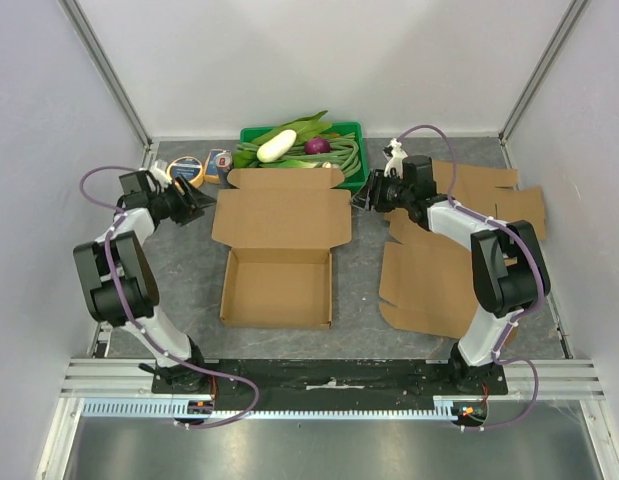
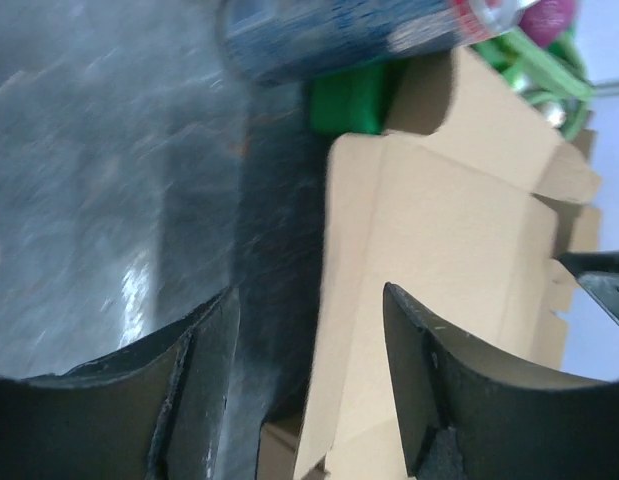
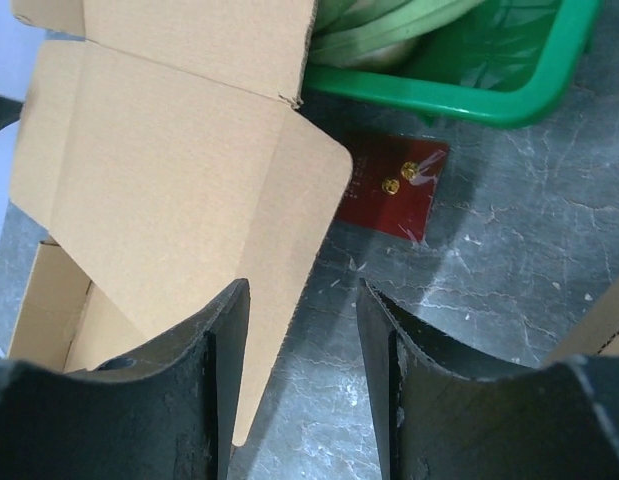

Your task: Fold the paper box

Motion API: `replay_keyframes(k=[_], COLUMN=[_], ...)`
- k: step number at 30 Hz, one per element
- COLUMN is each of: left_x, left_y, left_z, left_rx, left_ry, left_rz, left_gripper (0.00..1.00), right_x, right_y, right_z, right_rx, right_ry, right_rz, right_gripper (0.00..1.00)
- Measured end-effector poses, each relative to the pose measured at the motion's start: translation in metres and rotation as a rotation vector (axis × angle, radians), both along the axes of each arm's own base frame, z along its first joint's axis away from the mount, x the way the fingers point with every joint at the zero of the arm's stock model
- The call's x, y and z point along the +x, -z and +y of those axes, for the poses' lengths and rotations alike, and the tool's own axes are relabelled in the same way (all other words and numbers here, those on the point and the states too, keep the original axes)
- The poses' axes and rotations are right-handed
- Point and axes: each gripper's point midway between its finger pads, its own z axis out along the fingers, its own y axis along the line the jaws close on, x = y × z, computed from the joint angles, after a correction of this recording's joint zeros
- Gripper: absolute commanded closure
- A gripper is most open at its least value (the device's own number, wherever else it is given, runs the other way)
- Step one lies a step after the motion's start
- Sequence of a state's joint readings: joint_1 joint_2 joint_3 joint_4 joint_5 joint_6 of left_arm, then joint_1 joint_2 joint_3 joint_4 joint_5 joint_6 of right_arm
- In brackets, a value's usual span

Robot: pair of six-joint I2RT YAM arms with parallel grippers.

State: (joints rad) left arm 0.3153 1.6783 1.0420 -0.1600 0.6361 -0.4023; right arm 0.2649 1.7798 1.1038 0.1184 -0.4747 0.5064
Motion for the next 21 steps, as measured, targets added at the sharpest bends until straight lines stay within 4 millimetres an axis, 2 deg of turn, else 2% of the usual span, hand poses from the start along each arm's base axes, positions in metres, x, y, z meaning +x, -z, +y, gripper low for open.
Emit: replay_keyframes(k=[5,9,11,16,17,20,21], left_x=[0.023,0.031,0.034,0.037,0.038,0.041,0.041], left_y=[-0.009,-0.003,0.003,0.017,0.016,0.011,0.010], left_z=[-0.020,-0.027,-0.031,-0.045,-0.048,-0.056,-0.059], left_rx=[-0.101,-0.141,-0.164,-0.208,-0.213,-0.219,-0.220], left_ry=[0.143,0.185,0.195,0.228,0.234,0.255,0.264], left_rz=[-0.114,-0.130,-0.120,-0.098,-0.100,-0.123,-0.130], left_gripper=[0.35,0.48,0.50,0.72,0.82,0.96,0.97], right_x=[0.002,0.002,0.000,-0.001,0.000,0.001,0.001], right_y=[-0.007,-0.009,-0.008,-0.013,-0.015,-0.017,-0.017], right_z=[0.003,0.005,0.005,0.006,0.006,0.006,0.006], right_rx=[0.027,0.038,0.042,0.055,0.058,0.063,0.063], right_ry=[-0.017,-0.026,-0.030,-0.032,-0.031,-0.029,-0.028], right_rz=[-0.021,-0.034,-0.034,-0.045,-0.049,-0.061,-0.062], right_gripper=[0.46,0.47,0.48,0.49,0.49,0.49,0.49])
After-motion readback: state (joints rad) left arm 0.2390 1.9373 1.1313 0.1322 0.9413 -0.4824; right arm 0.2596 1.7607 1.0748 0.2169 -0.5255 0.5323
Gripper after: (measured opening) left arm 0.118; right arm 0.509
